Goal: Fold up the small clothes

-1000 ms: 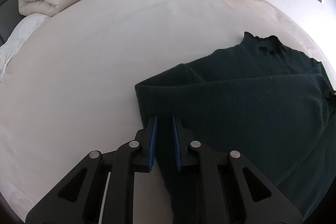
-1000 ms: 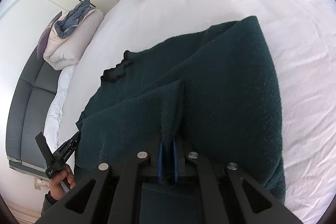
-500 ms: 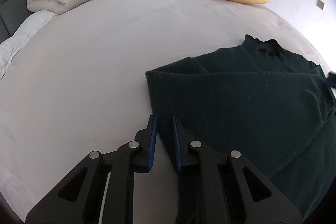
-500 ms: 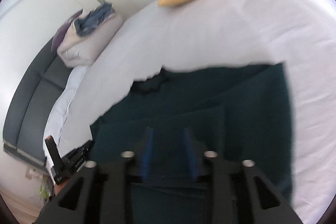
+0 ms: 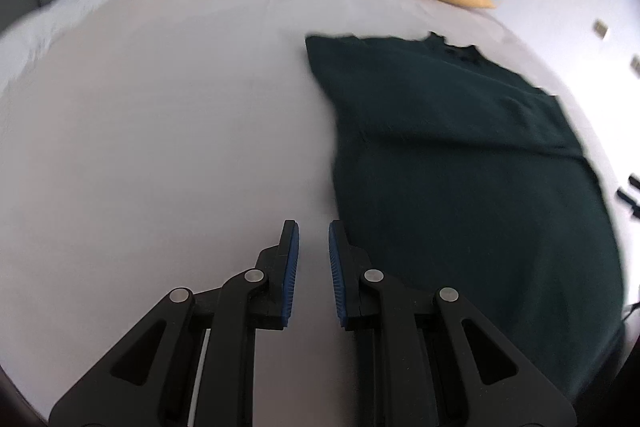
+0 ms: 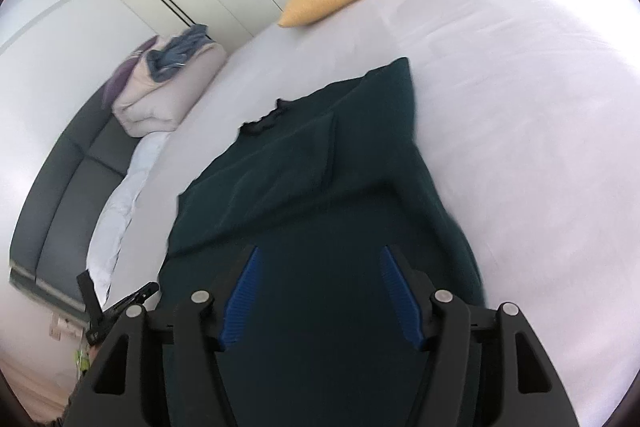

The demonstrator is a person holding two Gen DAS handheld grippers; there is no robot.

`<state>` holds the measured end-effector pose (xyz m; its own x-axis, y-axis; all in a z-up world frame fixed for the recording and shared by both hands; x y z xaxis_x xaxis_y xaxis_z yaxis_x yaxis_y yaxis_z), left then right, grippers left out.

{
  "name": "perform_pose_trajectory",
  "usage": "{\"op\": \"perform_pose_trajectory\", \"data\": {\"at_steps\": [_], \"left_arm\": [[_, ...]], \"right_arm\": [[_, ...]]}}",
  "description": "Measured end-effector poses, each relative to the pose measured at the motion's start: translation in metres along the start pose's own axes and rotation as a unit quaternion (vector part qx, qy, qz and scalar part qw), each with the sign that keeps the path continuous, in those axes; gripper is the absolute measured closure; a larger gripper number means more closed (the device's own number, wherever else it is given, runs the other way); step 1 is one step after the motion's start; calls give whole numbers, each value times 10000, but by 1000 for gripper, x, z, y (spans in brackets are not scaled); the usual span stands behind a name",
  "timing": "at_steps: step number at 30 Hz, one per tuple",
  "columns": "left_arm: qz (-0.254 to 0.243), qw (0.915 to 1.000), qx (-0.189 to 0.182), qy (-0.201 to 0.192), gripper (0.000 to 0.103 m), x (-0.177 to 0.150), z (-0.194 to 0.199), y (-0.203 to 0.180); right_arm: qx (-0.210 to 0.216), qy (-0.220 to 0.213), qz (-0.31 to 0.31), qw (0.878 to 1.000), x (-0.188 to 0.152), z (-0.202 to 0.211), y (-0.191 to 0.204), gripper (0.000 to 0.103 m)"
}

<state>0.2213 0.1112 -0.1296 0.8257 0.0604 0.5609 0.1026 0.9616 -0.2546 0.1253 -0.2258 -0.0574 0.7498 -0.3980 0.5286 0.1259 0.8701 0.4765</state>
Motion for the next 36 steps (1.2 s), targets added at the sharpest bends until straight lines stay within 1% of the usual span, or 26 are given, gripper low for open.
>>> {"op": "perform_pose_trajectory", "data": {"at_steps": [1,3,4,5,7,9,10,12,16,18,21,22,24,25,26,28,30,33,34,35,36], "left_arm": [[94,9998,-175,85,80,-15,9,-3],[218,9984,-479,214,46,-39,21,-10],[322,9971,-648,243,21,-53,30,-13],[398,9963,-723,224,18,-61,36,-15],[511,9942,-893,313,18,-80,48,-20],[648,9907,-1130,386,18,-99,60,-24],[745,9886,-1236,423,18,-106,65,-24],[943,9834,-1436,577,18,-123,74,-25],[1046,9770,-1655,847,18,-150,84,-25],[1187,9718,-1790,970,18,-161,86,-23],[1362,9613,-2096,1163,19,-176,83,-21],[1426,9584,-2172,1182,19,-177,82,-19],[1636,9495,-2407,1174,19,-177,78,-16],[1784,9435,-2539,1166,19,-176,77,-14],[1843,9397,-2628,1180,20,-173,74,-13],[1731,9359,-2779,1297,20,-174,74,-17],[1612,9309,-2945,1439,20,-170,66,-23],[1720,9200,-3196,1481,20,-167,60,-22],[1774,9168,-3256,1482,23,-166,60,-20],[1824,9141,-3298,1494,30,-167,60,-18],[1848,9122,-3331,1506,34,-168,59,-17]], "right_arm": [[44,-14,37,10000,-15,15,-2,38],[119,33,56,9999,-41,35,-5,35],[101,81,61,9999,-54,42,-8,35],[85,132,61,9999,-68,50,-13,35],[55,195,-5,9998,-89,62,-23,34],[24,148,-144,9998,-103,75,-35,33],[47,111,-258,9996,-107,80,-41,30],[14,69,-433,9990,-112,86,-52,28],[32,32,-564,9984,-118,96,-64,28],[67,31,-615,9981,-118,96,-65,28],[144,59,-625,9979,-120,94,-63,28],[153,75,-630,9979,-120,92,-62,28],[176,117,-664,9976,-121,90,-63,28],[211,118,-683,9974,-121,90,-63,28],[249,109,-712,9971,-121,91,-63,28],[368,94,-821,9959,-120,93,-65,28],[405,68,-917,9949,-119,95,-68,28],[434,63,-1007,9939,-120,95,-69,28],[433,66,-1003,9940,-121,95,-69,28],[452,70,-991,9940,-121,95,-68,28],[475,84,-981,9940,-121,95,-68,29]]}}
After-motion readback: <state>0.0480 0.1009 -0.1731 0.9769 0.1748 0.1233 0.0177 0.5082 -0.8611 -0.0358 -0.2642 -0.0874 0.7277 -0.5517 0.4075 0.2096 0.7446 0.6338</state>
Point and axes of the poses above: each gripper's, at about its wrist camera, not at the fingertips, and z roughly against the way its jaws point, y to its left, x to its top, the point moved 8 cm from there along -z, roughly the way its jaws point, and after that the axes turned 6 degrees about -x, right-handed, at the moved point
